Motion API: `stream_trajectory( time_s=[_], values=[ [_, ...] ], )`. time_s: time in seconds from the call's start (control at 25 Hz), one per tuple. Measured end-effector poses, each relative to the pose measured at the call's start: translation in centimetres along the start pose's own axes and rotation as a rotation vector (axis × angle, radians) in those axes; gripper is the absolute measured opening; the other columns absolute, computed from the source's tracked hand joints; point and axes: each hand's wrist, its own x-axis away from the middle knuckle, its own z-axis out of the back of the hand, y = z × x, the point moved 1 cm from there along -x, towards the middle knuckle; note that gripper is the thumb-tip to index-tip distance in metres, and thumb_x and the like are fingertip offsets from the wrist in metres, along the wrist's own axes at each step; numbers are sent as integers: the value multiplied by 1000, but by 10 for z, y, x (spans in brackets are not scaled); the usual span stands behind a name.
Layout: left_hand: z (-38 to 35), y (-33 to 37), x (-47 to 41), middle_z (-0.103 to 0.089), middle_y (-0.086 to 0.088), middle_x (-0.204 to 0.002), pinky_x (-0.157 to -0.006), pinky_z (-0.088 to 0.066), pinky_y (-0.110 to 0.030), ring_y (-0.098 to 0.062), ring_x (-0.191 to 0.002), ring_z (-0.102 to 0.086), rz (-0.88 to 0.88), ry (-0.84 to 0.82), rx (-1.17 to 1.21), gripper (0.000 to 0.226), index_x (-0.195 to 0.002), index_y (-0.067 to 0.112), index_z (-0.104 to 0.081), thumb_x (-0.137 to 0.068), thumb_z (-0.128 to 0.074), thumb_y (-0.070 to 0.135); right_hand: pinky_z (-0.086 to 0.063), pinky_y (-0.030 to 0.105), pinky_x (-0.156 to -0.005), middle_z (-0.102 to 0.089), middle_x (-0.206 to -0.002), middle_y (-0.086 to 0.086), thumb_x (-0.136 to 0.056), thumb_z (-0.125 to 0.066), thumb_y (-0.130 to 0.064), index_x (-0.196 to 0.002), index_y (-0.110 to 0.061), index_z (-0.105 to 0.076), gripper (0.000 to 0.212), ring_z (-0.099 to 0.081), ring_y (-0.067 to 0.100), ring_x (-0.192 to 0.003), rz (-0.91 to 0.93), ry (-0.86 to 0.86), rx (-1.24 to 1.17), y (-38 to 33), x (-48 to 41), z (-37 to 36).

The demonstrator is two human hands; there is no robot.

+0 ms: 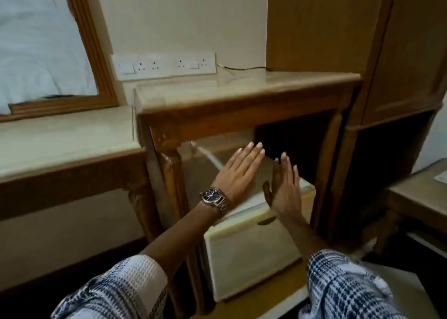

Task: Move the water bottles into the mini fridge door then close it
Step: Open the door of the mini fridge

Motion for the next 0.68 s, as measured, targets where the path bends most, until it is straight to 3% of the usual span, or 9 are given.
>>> stream_trajectory(
  time_s=[0.12,0.2,0.24,0.4,0.52,0.56,0.6,0.64,0.68],
  values=[
    [-84,-34,57,-11,-12,-172,-128,-10,-44,-26,-159,-6,343,-321,32,71,-163,8,-13,-103,-46,28,-5,48,-131,-3,-172,15,-108,-29,-46,-163,-2,-16,72,-8,29,-161,54,-370,-55,-18,55,-97],
    [-134,-64,88,1,-7,-173,-128,-3,-39,-24,-159,2,590,-645,93,69,-164,12,-9,-107,-31,45,-1,45,-132,-19,-170,17,-103,-17,-51,-160,-1,-27,77,-19,27,-160,-4,-400,-69,-27,75,-134],
    [-146,-69,93,6,-5,-173,-127,-1,-40,-24,-159,5,590,-754,53,72,-165,16,-7,-106,-27,53,-3,44,-131,-27,-168,17,-99,-12,-53,-159,-1,-32,81,-25,26,-158,-24,-359,-47,-29,78,-137],
    [-176,-79,80,12,-2,-173,-127,6,-40,-21,-159,9,658,-764,74,80,-164,20,-1,-101,-16,65,-16,42,-129,-39,-161,23,-97,-16,-47,-154,4,-40,80,-38,29,-152,-33,-352,4,-28,71,-133],
    [-176,-80,76,9,-2,-173,-125,5,-39,-21,-159,7,670,-764,90,83,-164,17,-1,-100,-16,67,-26,40,-125,-48,-155,25,-100,-30,-40,-148,2,-50,67,-46,29,-146,42,-467,108,-30,68,-112],
    [-175,-81,76,8,-3,-173,-125,5,-39,-21,-159,6,667,-766,86,84,-164,17,-2,-99,-17,68,-40,38,-112,-63,-139,26,-98,-38,-37,-133,1,-66,59,-61,30,-130,74,-458,165,-28,70,-103],
    [-174,-82,76,8,-4,-173,-125,4,-39,-22,-159,6,658,-775,80,85,-164,16,-2,-99,-17,69,-50,34,-88,-76,-111,24,-93,-45,-36,-106,-3,-80,50,-73,29,-103,102,-418,218,-26,70,-91],
    [-173,-83,74,8,-4,-173,-126,4,-39,-23,-159,6,653,-788,85,86,-164,16,-2,-98,-17,70,-45,29,-66,-78,-83,17,-89,-50,-37,-80,-7,-82,45,-74,28,-76,111,-378,253,-21,66,-79],
    [-172,-83,73,8,-4,-173,-126,4,-39,-23,-159,6,650,-792,91,88,-164,17,-2,-97,-16,72,-37,28,-58,-74,-69,13,-88,-52,-39,-66,-9,-78,45,-71,27,-64,115,-347,272,-13,61,-71]
  ],
)
